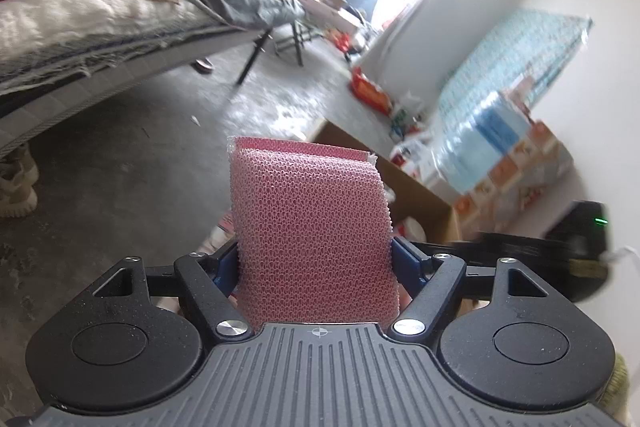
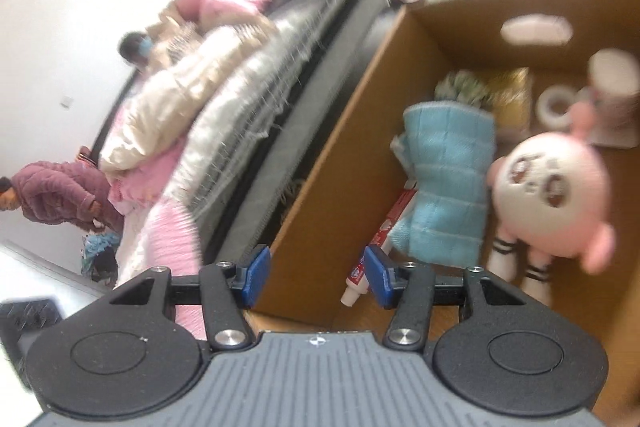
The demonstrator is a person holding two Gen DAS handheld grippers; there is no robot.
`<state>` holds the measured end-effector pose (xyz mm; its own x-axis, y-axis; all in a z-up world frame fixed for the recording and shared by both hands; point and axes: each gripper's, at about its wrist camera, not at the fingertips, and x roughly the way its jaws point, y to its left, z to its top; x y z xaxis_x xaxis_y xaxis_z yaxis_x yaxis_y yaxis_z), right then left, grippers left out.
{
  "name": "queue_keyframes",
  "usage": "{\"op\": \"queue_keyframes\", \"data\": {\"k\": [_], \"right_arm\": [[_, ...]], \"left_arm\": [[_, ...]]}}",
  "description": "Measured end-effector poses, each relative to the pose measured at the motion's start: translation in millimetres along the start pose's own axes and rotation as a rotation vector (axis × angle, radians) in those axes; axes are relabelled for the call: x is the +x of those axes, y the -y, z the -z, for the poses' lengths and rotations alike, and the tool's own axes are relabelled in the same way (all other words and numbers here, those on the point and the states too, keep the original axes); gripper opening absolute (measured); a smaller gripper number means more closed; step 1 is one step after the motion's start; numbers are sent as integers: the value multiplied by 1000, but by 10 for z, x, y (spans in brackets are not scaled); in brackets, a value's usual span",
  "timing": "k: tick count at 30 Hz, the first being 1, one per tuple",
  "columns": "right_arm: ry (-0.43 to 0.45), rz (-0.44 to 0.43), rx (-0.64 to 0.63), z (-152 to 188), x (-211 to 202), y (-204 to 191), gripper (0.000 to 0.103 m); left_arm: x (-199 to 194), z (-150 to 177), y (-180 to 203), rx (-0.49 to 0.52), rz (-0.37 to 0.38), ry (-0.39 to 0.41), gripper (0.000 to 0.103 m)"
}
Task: Organize soft objects
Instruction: 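Carry the sponge and toothpaste with both tools over the cardboard box, then open both tools to drop the sponge and toothpaste into the box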
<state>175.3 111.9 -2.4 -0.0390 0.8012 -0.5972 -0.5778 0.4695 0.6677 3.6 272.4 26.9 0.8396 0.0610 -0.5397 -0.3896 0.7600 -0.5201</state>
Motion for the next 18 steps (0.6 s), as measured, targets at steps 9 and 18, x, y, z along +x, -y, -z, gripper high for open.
{"op": "queue_keyframes", "data": {"k": [9, 18], "right_arm": [[219, 40, -170, 780, -1105, -150, 61], [301, 52, -255, 1241, -1500, -203, 65]], "left_arm": [[658, 71, 274, 103, -22, -221, 75], [1571, 301, 301, 201, -142, -556, 77]]}}
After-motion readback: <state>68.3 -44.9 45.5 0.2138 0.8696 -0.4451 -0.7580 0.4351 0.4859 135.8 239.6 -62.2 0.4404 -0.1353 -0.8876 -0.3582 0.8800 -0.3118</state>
